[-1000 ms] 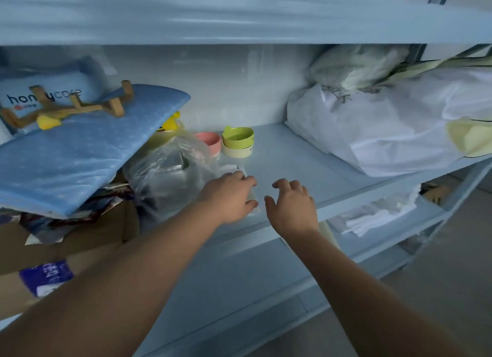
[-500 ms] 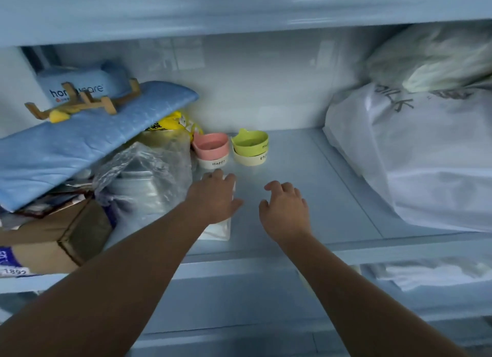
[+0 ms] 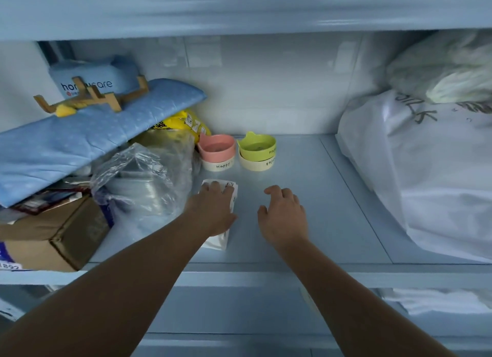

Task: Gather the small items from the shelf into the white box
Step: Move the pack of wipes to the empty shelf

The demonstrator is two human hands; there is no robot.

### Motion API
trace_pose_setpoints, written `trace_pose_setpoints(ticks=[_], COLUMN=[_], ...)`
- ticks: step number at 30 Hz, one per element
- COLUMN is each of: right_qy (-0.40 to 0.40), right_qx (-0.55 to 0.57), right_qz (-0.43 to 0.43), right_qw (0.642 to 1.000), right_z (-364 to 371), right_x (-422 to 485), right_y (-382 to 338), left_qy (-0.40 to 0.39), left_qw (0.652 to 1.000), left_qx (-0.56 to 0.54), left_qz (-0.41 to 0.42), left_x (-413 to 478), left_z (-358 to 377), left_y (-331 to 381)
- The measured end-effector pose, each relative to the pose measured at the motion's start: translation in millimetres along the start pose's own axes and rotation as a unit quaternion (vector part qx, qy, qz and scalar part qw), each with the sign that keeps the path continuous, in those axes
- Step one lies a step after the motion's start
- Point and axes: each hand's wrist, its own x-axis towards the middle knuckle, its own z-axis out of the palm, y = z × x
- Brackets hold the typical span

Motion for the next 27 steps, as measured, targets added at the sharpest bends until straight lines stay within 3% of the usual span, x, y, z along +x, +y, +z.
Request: trace_pose_setpoints(ticks=[15, 27], right_qy=[0.001, 0.012], right_qx=[-0.015, -0.022], right_qz=[0.027, 0.05], right_qw=[1.0, 0.998], right_z=[19, 9], right_x=[5, -13], right_y=[-20, -25], left_qy=[-0.014, 0.044], left_qw=[0.989, 0.99], left_qx=[-0.125, -0.127], left_qz=[-0.071, -0.033], left_x=[6, 2], left_z=[24, 23], left_y=[-7, -9])
